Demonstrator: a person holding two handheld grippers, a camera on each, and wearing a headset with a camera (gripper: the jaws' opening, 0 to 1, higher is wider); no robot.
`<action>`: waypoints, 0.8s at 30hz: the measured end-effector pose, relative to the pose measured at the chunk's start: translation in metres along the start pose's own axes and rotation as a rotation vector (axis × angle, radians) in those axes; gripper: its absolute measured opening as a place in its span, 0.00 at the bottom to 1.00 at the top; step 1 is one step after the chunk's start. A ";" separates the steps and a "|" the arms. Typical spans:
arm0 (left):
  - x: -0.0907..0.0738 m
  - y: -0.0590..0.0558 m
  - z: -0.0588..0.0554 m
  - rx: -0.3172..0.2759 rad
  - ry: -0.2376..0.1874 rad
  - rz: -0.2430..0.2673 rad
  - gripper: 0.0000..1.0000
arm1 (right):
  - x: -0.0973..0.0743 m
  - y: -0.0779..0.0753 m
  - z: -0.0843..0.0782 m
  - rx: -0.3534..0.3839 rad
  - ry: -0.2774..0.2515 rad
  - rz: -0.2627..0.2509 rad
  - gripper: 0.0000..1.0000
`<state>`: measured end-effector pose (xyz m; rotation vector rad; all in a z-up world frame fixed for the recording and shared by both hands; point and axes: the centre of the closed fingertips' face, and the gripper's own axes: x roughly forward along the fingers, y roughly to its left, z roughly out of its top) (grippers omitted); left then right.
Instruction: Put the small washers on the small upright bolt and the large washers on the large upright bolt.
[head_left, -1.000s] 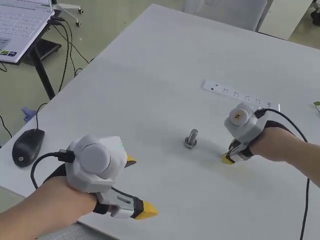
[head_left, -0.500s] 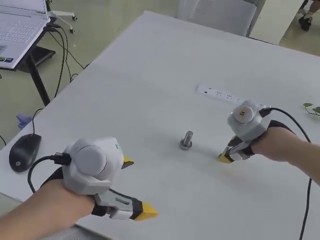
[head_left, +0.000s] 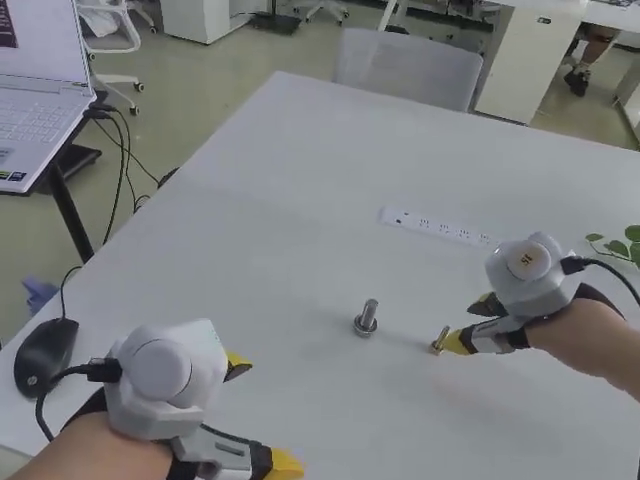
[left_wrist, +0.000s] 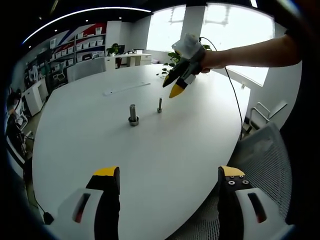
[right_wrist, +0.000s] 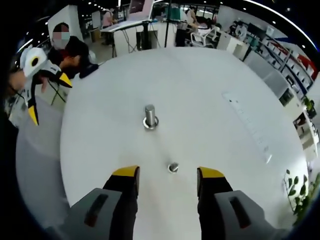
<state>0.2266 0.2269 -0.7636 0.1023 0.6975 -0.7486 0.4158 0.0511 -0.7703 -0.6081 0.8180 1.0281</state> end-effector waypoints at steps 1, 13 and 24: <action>-0.002 0.000 -0.001 -0.001 0.003 0.000 0.81 | -0.004 0.004 0.002 0.030 -0.035 0.008 0.49; -0.013 0.000 0.006 0.021 -0.011 -0.005 0.83 | -0.045 0.013 0.006 0.219 -0.234 -0.057 0.59; -0.019 -0.002 0.011 0.028 -0.042 -0.015 0.85 | -0.073 0.040 -0.018 0.262 -0.387 -0.129 0.62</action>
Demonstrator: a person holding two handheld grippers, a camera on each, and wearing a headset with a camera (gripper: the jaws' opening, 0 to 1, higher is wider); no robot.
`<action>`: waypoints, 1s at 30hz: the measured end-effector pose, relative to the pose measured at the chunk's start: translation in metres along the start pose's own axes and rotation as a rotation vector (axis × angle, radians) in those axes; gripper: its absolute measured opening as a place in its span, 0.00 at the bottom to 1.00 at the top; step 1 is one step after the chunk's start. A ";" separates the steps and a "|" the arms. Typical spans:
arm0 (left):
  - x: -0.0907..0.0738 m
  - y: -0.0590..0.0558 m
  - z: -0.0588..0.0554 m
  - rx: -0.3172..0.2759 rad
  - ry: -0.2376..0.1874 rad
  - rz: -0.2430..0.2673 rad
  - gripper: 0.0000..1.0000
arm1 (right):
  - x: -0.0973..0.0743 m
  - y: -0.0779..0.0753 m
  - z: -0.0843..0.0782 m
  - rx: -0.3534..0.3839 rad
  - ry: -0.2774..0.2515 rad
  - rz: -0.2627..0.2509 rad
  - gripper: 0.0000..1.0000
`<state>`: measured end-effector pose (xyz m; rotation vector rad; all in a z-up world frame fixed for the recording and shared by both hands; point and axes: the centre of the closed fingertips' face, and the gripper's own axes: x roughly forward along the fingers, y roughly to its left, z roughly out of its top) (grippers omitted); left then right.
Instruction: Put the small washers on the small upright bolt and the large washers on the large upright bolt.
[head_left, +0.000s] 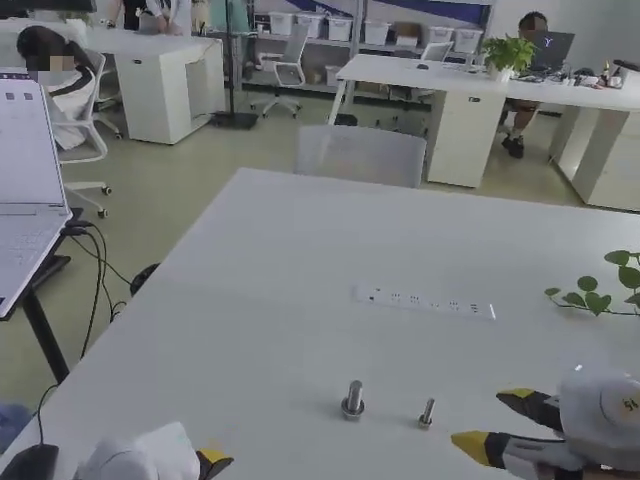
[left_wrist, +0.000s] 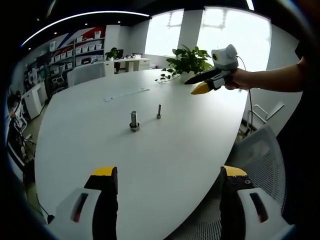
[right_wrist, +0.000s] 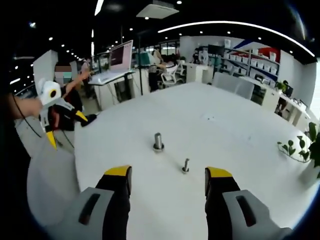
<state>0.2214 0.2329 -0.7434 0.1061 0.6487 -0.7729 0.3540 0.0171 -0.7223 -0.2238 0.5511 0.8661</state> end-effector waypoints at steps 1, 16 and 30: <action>-0.001 0.000 0.001 0.003 -0.005 0.001 0.86 | -0.003 0.002 -0.002 0.019 -0.009 0.003 0.64; -0.007 0.007 0.000 -0.029 -0.058 0.024 0.91 | -0.043 0.041 -0.051 0.175 -0.068 0.037 0.84; -0.009 0.001 -0.008 -0.083 -0.088 0.018 0.95 | -0.051 0.064 -0.066 0.213 -0.111 0.065 1.00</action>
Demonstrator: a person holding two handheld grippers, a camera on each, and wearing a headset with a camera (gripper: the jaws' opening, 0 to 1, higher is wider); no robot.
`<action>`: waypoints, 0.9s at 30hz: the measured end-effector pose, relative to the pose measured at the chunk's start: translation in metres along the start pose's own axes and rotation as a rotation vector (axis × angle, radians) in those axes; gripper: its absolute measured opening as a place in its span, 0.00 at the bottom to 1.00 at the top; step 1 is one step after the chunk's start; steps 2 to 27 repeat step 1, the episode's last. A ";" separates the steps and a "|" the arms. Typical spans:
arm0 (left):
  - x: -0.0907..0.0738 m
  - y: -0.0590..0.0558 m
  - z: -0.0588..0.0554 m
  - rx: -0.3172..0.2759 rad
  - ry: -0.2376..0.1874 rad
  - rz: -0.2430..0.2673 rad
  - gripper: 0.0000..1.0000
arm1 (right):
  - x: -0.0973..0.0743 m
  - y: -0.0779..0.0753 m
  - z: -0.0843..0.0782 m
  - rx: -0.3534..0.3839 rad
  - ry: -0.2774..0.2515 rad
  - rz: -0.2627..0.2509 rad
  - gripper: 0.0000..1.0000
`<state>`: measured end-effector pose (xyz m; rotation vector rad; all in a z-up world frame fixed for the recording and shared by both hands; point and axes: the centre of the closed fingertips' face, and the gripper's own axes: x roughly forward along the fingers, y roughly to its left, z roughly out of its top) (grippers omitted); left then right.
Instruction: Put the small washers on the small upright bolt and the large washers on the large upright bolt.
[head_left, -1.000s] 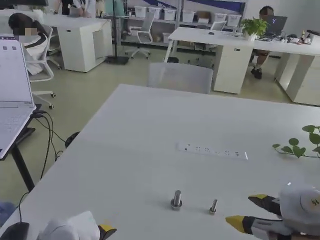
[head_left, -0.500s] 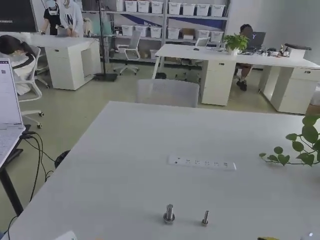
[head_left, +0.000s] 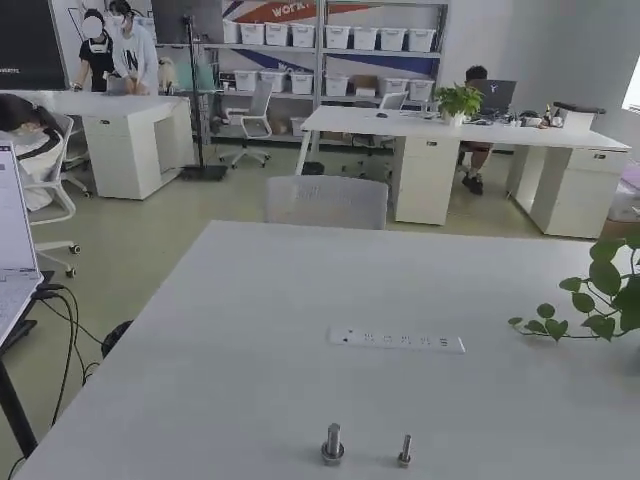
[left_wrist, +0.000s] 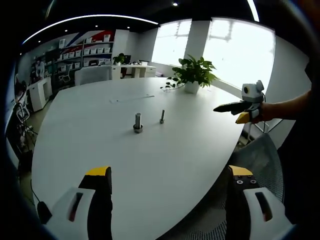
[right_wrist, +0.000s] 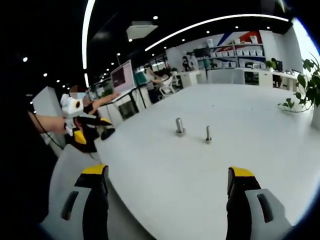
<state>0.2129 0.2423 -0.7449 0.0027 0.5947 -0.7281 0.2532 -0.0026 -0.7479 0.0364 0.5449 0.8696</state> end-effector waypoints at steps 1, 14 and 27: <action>0.000 0.000 0.000 -0.001 -0.001 0.001 0.96 | 0.001 0.003 -0.001 -0.008 0.005 0.005 1.00; 0.000 0.000 0.000 -0.001 -0.001 0.001 0.96 | 0.001 0.003 -0.001 -0.008 0.005 0.005 1.00; 0.000 0.000 0.000 -0.001 -0.001 0.001 0.96 | 0.001 0.003 -0.001 -0.008 0.005 0.005 1.00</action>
